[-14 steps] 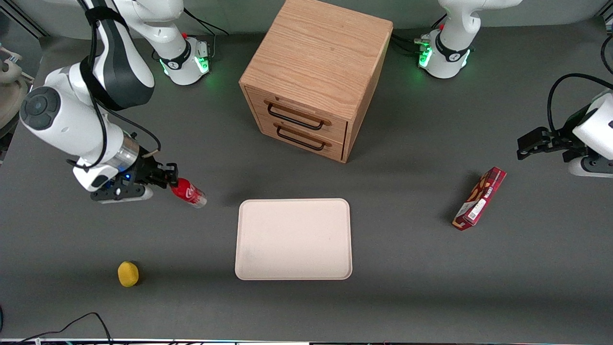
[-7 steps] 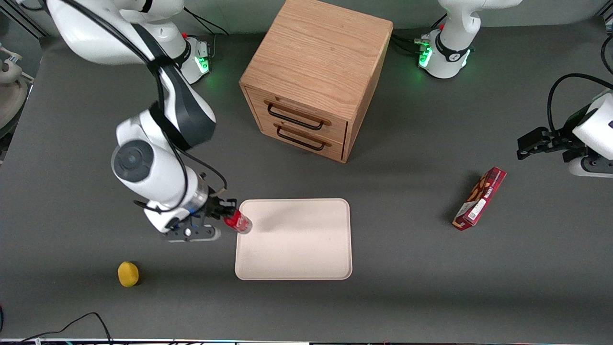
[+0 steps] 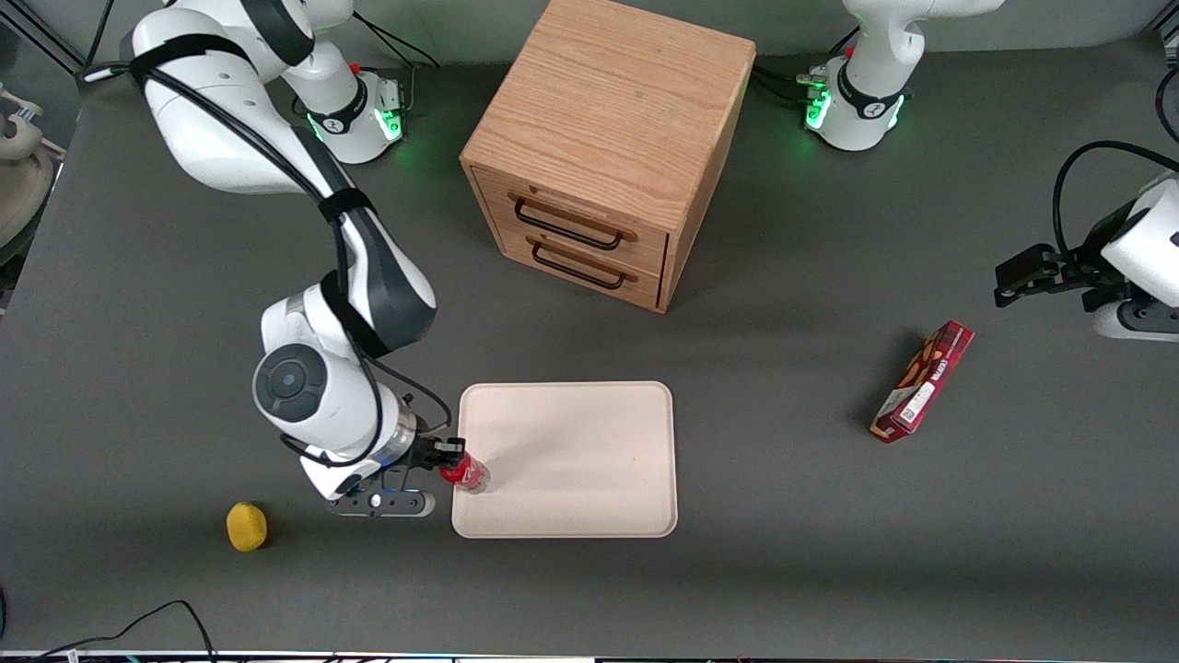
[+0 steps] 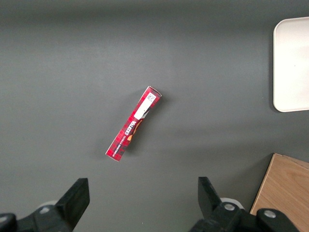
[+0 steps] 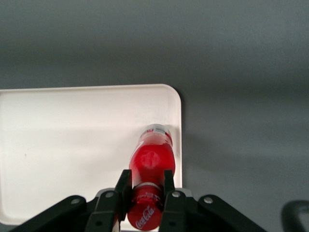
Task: Place coke bottle on tray
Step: 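Lift the bottle and carry it onto the white tray's edge, then lower the bottle onto the tray and open the right gripper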
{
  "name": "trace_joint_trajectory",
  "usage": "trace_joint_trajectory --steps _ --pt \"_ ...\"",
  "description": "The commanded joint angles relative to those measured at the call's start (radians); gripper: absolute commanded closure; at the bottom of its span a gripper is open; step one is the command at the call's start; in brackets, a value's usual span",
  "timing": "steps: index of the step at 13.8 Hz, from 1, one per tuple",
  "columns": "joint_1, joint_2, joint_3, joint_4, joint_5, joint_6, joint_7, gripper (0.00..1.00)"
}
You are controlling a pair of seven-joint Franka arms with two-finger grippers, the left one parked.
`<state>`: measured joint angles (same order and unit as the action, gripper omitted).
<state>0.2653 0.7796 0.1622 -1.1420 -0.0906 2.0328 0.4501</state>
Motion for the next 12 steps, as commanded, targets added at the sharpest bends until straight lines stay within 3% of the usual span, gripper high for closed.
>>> trace_joint_trajectory --steps 1,3,6,12 --pt "0.029 0.029 -0.027 0.051 -0.018 0.007 0.036 1.0" --pt "0.028 0.029 -0.027 0.048 -0.017 0.007 0.038 1.0" --pt "0.02 0.036 -0.027 0.044 -0.014 0.007 0.038 0.8" --pt "0.02 0.043 -0.026 0.042 -0.009 0.03 0.039 0.81"
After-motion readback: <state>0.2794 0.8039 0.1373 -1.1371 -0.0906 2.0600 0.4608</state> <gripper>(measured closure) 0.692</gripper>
